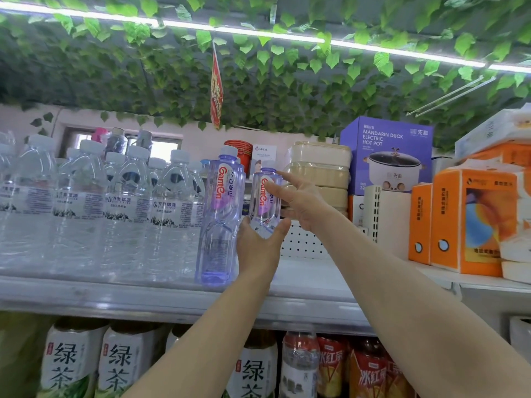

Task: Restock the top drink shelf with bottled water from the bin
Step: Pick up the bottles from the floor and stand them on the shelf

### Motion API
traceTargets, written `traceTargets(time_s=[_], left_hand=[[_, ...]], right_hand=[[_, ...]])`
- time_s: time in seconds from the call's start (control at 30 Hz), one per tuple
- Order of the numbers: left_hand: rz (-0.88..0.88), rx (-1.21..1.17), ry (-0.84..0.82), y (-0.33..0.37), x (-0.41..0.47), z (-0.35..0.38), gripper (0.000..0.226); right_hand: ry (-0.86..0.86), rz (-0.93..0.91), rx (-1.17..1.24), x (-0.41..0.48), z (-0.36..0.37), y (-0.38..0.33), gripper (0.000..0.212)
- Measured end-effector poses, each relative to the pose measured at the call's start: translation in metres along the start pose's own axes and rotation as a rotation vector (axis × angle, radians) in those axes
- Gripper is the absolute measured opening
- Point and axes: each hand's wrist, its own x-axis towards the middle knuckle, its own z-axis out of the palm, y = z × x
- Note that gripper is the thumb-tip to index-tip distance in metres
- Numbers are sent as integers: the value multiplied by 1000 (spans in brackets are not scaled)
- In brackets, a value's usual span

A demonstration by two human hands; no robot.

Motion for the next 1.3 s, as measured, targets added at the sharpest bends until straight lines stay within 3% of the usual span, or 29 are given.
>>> traceTargets(time_s=[0.5, 0.7, 0.9, 1.3], left_hand=[[13, 126, 34, 8, -5, 1, 96], [-4, 206, 40, 23, -20, 1, 97], [-58, 337, 66, 50, -57, 14, 104], [12, 652, 83, 102, -185, 40, 75]], right_hand=[[19, 37, -28, -9, 2, -8, 70], [86, 33, -289, -37, -25, -23, 74], [33, 11, -473, -93, -76, -44, 77], [-89, -28, -889, -233, -165, -69, 74]])
